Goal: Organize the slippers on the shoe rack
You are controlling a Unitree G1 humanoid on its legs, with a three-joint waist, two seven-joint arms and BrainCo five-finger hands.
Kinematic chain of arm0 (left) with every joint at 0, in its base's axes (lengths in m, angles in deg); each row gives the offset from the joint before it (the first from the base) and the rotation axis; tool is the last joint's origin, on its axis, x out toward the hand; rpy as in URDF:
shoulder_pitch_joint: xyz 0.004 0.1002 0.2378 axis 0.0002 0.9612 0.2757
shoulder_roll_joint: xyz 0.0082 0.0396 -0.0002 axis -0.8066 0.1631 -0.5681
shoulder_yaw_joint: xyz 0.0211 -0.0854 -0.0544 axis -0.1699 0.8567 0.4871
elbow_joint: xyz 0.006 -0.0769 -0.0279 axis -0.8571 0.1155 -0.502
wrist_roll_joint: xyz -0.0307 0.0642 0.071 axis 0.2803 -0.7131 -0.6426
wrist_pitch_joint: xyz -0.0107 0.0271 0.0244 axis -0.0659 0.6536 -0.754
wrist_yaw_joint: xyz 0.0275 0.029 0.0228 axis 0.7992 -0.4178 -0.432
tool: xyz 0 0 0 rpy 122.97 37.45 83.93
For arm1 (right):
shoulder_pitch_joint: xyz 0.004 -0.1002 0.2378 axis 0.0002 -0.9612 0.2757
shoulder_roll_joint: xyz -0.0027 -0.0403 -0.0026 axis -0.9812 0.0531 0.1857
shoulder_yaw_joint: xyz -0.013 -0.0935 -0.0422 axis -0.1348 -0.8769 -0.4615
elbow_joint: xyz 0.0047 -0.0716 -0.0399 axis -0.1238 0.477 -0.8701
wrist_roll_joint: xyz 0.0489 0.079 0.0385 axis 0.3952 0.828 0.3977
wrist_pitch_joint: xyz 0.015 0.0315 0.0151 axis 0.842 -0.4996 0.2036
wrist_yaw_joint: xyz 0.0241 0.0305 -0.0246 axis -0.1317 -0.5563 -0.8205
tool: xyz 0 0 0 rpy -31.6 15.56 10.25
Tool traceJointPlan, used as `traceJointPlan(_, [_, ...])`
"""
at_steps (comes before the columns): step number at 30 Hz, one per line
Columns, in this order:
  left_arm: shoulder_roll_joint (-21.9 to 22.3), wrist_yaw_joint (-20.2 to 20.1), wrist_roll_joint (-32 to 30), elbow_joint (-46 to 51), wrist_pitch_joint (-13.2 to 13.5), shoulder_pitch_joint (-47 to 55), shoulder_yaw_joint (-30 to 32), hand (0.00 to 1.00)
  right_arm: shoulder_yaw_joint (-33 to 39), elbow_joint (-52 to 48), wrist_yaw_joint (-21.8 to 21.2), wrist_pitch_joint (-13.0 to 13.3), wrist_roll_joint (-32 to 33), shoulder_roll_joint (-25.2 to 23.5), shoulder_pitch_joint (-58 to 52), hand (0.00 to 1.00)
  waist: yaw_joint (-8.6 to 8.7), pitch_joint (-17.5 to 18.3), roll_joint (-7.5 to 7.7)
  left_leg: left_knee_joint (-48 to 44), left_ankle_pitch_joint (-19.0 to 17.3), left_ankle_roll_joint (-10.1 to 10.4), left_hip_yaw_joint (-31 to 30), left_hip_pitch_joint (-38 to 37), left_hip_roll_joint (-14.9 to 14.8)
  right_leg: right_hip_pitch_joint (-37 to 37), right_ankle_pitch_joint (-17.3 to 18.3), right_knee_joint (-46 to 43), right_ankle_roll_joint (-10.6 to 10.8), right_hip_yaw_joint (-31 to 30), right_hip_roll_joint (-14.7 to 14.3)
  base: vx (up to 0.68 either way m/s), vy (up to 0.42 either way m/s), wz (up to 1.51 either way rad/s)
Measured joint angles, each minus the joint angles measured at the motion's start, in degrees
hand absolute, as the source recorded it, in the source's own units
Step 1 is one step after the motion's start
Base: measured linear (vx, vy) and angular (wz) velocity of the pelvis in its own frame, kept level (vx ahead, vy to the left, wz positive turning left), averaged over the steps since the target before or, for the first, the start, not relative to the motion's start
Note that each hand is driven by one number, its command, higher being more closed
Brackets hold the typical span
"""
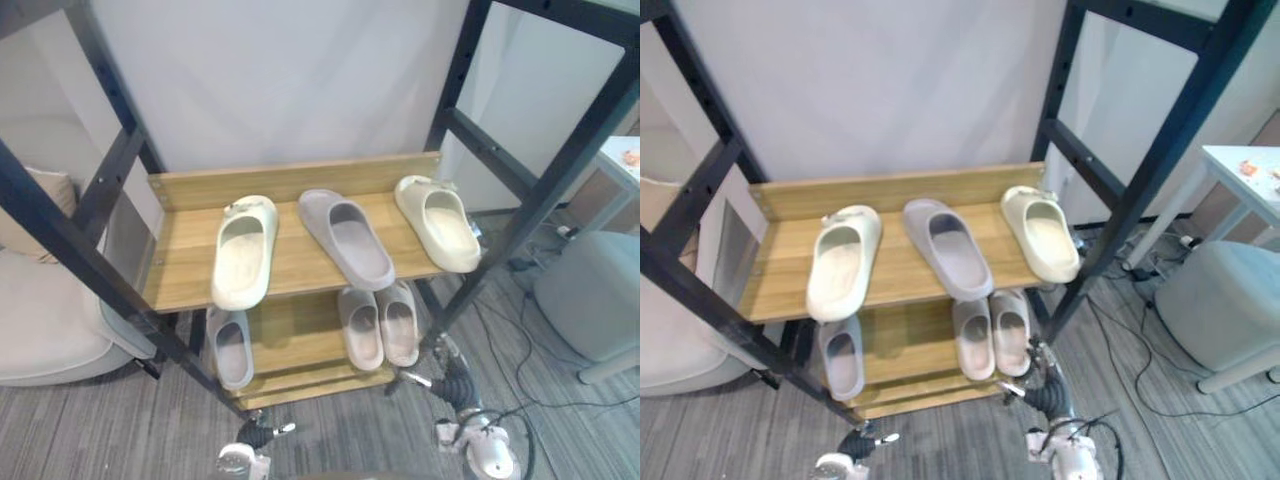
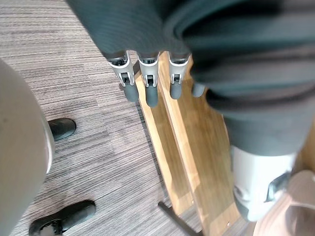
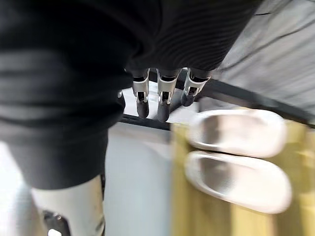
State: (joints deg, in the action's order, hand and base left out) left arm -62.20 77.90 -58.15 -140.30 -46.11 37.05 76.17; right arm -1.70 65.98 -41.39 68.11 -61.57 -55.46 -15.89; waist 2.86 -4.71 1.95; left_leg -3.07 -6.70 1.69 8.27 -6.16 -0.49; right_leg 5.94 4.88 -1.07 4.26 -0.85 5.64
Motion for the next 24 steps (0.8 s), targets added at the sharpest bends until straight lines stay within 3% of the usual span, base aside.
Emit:
traceJointPlan(12, [-0.35, -0.07, -1.58, 0.0, 0.35, 0.0, -1.83, 0.0, 0.79, -12.44, 0.95, 3.1, 1.02, 1.43, 2.05, 0.0, 0.31, -0.04, 0.06, 0.02, -0.02, 0.0, -0.06, 0.12, -0.12, -0.13, -0.12, 0.26, -0.05, -0.27, -0.12, 0.0, -0.005, -0.01])
traceJointPlan(19, [-0.38, -0.17, -2.11, -0.03, 1.1, 0.06, -1.74, 0.0, 1.18, -15.56, 0.95, 3.73, 1.99, 6.01, 7.41, 0.0, 0.21, 0.03, -0.06, -0.05, -0.01, -0.01, -1.27, 1.18, 0.04, -0.39, -0.14, 0.23, 0.0, 0.81, -0.01, -0.01, -0.016, 0.08])
traceJointPlan(24, [-0.38, -0.36, -2.2, 0.53, 1.13, 0.49, -1.64, 0.0, 7.67, -15.86, 1.34, 4.27, 4.28, 8.12, 11.69, 0.0, 0.22, 0.2, -0.32, -0.06, 0.02, -0.07, -2.65, 1.91, 0.17, -0.46, 0.12, 0.1, 0.19, 2.13, 0.31, 0.02, -0.021, 0.13])
